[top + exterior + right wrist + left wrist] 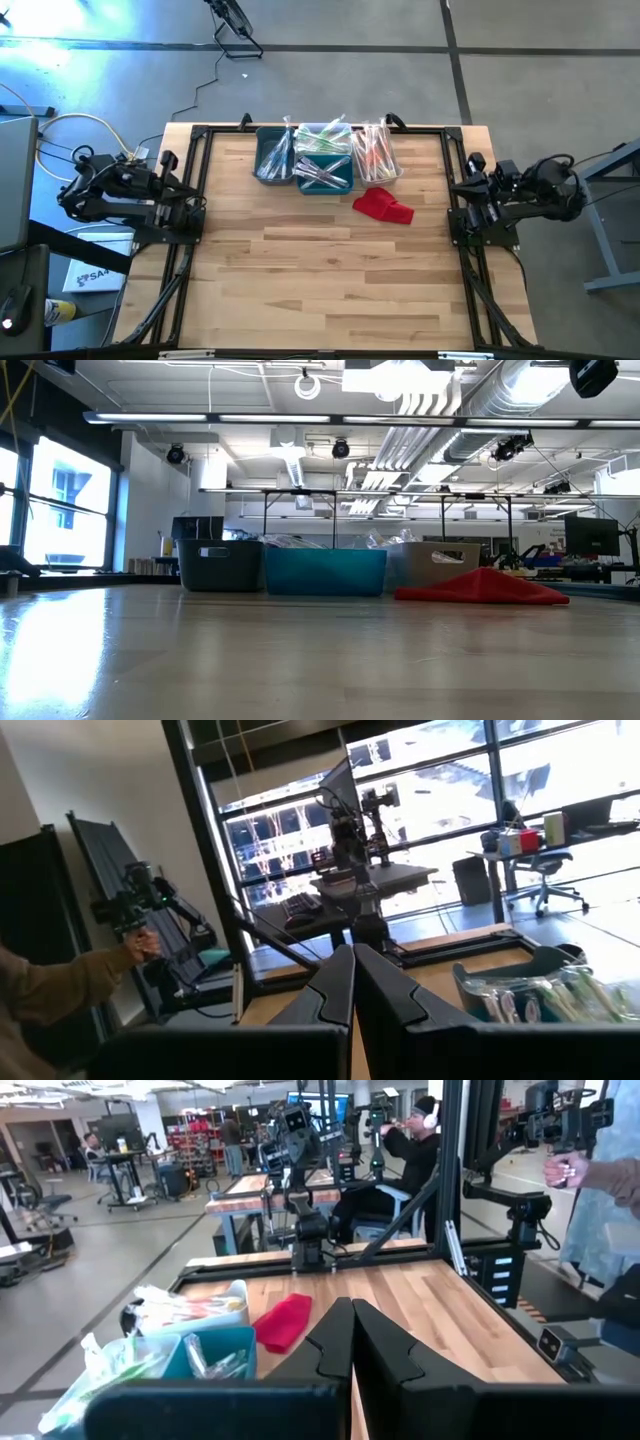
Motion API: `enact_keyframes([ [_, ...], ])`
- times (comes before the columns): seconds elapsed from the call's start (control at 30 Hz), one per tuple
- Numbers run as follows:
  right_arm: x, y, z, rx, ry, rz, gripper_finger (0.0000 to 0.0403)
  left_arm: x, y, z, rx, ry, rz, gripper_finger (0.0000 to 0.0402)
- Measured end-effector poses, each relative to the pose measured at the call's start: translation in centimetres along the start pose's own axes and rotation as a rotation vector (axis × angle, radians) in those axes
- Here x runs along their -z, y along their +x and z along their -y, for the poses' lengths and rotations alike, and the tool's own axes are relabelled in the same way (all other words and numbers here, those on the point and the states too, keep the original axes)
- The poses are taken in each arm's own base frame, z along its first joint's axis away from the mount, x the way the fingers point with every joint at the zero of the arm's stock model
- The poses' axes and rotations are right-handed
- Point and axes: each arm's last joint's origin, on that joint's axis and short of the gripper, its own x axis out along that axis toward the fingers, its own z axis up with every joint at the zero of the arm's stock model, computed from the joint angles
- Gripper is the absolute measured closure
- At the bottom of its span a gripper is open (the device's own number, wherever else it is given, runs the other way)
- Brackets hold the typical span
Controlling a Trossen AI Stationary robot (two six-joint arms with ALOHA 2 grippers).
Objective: Pick & Place Toothbrushes
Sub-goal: Return to Home Position
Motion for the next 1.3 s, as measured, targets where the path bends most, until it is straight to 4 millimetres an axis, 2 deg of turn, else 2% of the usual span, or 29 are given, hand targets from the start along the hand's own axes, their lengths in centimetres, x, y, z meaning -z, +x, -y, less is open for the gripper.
enact_keyframes([
  [0.27,0.0,0.0,0.0,0.011,-0.01,0.002,0.0401,0.0,0.0,0.0,-0.004,-0.011,0.0,0.0402],
  [0.33,0.0,0.0,0.0,0.01,-0.022,0.002,0.0401,0.3,0.6,0.0,-0.006,-0.009,0.01,0.0402],
  [0.57,0.0,0.0,0.0,0.011,-0.029,0.002,0.0401,2.6,3.4,0.2,-0.007,-0.003,0.024,0.0402],
  [0.7,0.0,0.0,0.0,0.01,-0.029,0.002,0.0401,4.8,5.4,0.4,-0.008,-0.005,0.015,0.0402],
  [0.93,0.0,0.0,0.0,0.009,-0.029,0.001,0.0401,8.4,7.6,0.8,-0.003,-0.064,-0.025,0.0402],
  [1.13,0.1,0.0,0.0,0.008,-0.029,-0.009,0.0401,10.5,8.5,0.9,-0.012,-0.091,-0.051,0.0402],
  [1.3,0.2,0.0,0.1,0.008,-0.027,-0.018,0.0401,10.8,8.7,1.2,0.082,-0.072,-0.042,0.0402],
])
